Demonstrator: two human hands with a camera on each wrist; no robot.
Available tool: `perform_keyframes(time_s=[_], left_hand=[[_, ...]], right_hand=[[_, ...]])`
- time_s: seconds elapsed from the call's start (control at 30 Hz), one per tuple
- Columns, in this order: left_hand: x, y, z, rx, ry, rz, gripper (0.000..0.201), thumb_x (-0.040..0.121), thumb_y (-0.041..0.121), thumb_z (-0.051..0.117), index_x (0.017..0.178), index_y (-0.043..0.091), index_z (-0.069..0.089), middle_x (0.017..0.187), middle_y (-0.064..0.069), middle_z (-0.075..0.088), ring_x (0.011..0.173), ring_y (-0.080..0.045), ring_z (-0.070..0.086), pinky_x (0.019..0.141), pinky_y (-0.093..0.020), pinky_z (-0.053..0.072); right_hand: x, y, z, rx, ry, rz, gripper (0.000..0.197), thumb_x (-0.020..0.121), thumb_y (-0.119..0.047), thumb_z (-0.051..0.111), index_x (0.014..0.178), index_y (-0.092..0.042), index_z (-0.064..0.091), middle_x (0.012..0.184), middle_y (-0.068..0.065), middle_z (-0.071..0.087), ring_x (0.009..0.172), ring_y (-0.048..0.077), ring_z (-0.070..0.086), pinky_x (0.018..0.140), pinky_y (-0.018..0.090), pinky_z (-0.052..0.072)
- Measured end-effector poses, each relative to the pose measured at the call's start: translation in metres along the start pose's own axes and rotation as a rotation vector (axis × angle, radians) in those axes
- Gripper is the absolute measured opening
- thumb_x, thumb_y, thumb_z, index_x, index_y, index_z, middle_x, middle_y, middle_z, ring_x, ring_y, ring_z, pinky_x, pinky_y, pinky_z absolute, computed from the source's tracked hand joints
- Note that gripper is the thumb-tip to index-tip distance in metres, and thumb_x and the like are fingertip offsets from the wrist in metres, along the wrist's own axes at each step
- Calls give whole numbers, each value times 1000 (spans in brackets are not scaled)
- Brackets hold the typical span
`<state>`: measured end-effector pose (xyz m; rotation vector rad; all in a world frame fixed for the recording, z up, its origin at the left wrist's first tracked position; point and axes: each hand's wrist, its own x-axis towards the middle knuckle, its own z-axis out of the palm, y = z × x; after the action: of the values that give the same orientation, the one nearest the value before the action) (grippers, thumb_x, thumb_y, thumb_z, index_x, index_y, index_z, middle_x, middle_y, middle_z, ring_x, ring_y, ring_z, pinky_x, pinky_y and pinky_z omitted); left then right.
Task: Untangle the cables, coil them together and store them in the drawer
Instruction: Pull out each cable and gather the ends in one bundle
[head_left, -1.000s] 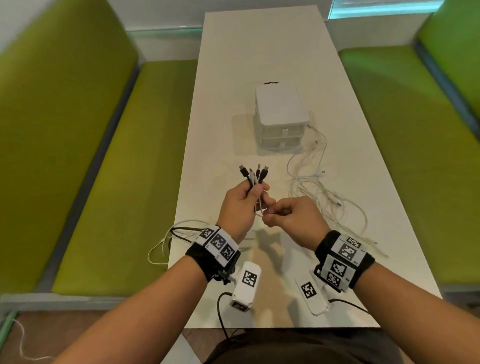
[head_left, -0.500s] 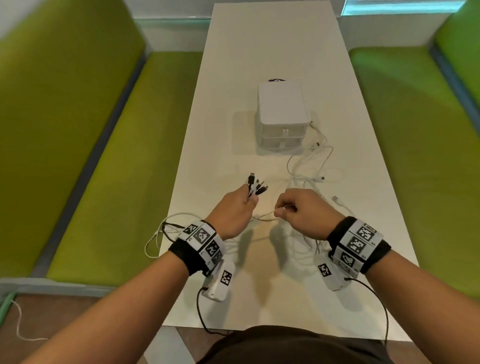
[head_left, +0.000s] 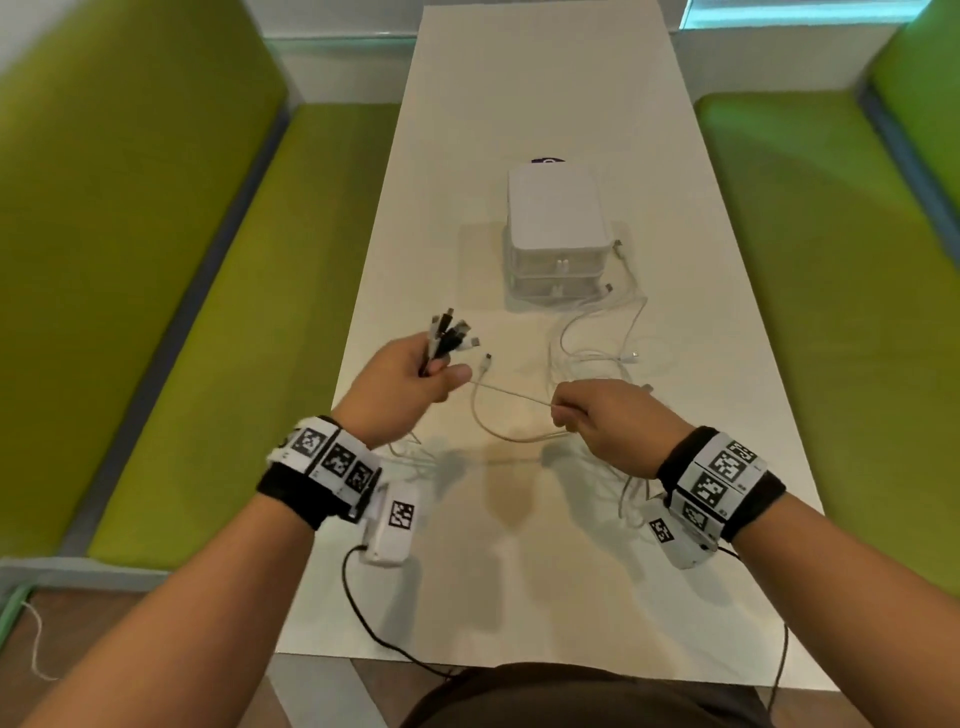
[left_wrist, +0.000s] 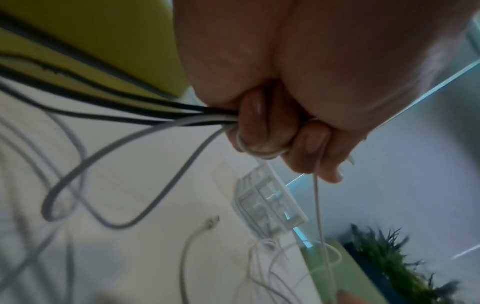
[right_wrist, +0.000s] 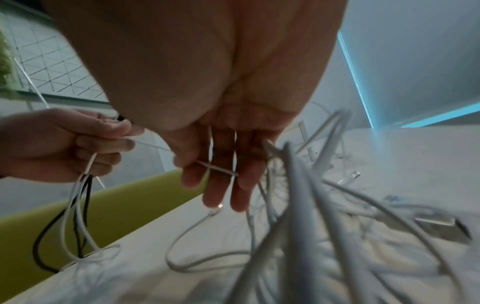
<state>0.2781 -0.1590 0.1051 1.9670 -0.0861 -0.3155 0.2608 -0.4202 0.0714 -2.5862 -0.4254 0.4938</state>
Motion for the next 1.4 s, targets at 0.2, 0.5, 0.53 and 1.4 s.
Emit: perform_keyframes(time_s=[0.2, 0.5, 0.53, 1.4], left_hand=[[0, -7, 16, 863, 17, 22, 4, 95, 21, 51, 94, 17, 51, 98, -5, 61, 78, -32, 61, 68, -42, 51], [-1, 12, 54, 527, 50, 242, 28, 93, 47, 62, 90, 20, 56, 70, 10, 48, 65, -12, 52, 62, -31, 41], [0, 13, 53, 463, 82, 232, 26, 91, 47, 65, 92, 22, 61, 69, 10, 49, 65, -10, 52, 62, -28, 41], [4, -5, 28, 720, 149, -9, 36, 85, 31, 76, 100, 16, 47, 120, 0, 44, 76, -22, 56, 72, -36, 48]], right_hand=[[1, -3, -3, 87, 76, -52, 24, 100, -29, 49, 110, -28, 71, 101, -15, 74, 99, 14, 66, 83, 35, 51], [0, -18, -4, -155, 123, -26, 26, 99, -44, 48, 117, -48, 67, 82, -6, 72, 85, 19, 66, 69, 33, 47], [-1, -18, -5, -134, 124, -27, 26, 100, -47, 47, 117, -48, 67, 78, -8, 69, 83, 17, 65, 70, 32, 47], [7, -6, -14, 253, 87, 37, 17, 97, -38, 56, 85, -36, 67, 79, -11, 66, 81, 11, 61, 81, 41, 53]])
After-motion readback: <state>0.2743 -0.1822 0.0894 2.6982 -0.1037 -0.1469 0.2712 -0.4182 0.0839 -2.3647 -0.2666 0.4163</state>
